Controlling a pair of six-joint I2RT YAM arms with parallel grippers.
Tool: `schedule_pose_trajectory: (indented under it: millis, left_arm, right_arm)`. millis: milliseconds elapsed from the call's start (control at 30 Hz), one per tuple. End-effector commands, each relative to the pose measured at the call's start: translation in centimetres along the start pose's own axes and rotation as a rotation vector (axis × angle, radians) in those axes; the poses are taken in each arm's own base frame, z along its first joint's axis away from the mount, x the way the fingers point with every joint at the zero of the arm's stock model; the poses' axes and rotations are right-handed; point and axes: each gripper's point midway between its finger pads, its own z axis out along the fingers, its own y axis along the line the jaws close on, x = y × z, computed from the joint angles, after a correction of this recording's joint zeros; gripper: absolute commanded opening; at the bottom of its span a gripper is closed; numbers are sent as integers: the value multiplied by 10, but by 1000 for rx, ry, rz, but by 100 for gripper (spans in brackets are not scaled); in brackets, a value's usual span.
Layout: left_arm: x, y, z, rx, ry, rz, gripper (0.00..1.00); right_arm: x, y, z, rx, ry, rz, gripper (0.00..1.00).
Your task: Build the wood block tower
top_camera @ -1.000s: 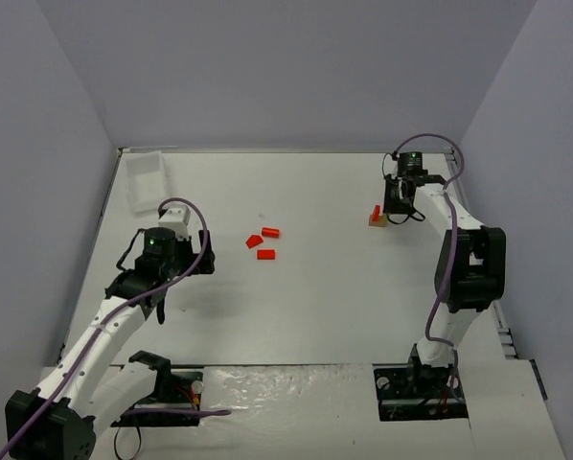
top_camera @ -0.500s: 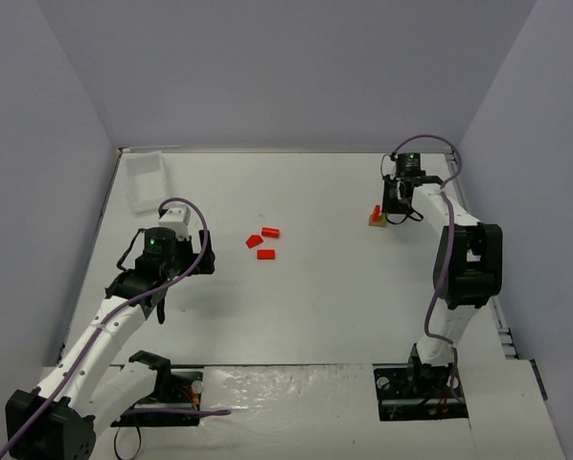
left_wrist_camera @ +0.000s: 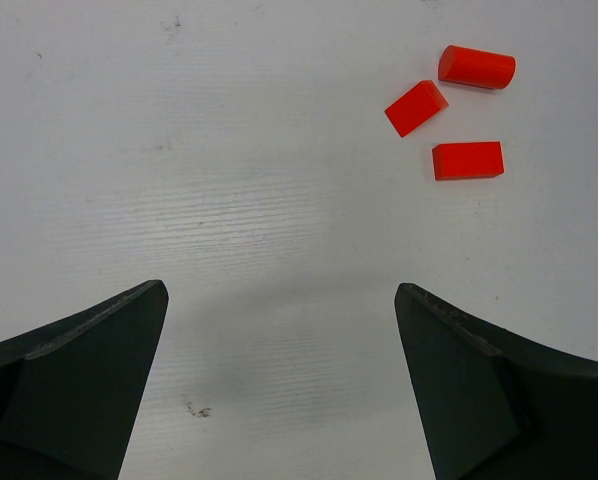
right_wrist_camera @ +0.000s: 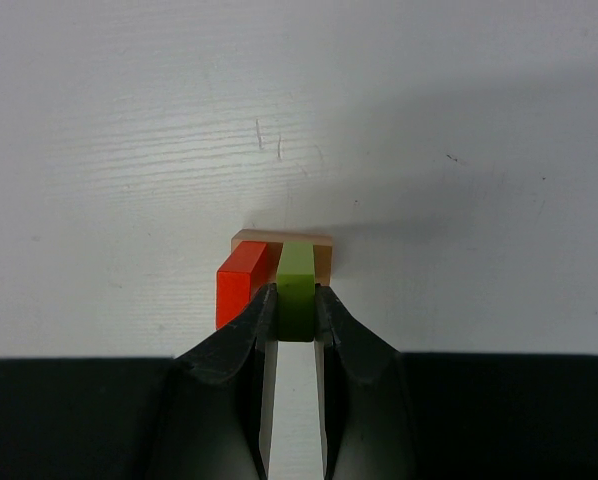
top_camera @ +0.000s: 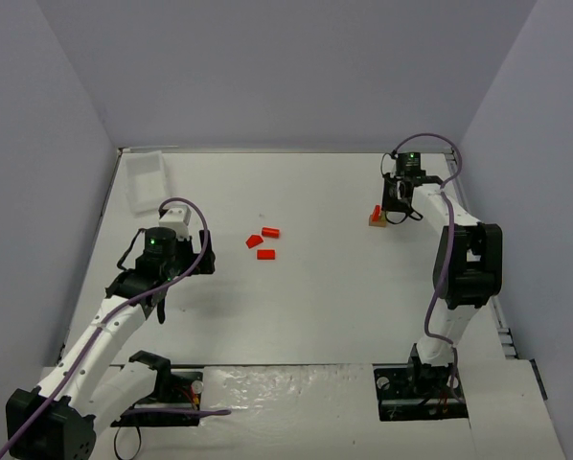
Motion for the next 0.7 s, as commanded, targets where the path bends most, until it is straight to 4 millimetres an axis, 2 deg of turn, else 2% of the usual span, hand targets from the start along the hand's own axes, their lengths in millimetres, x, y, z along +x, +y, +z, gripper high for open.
schedule_pose_trajectory:
  millis: [0, 300, 667]
  left_arm:
    - [-20, -5, 0, 20, -66, 15, 97]
    - [-19, -6, 1, 23, -64, 15, 97]
    - [-20, -7, 0, 28, -68, 16, 97]
  right_arm:
    - [-18, 5, -4, -5, -59, 13, 7]
    - [-10, 6, -3, -4, -46, 15, 8]
    - [-5, 7, 1, -1, -34, 16, 16]
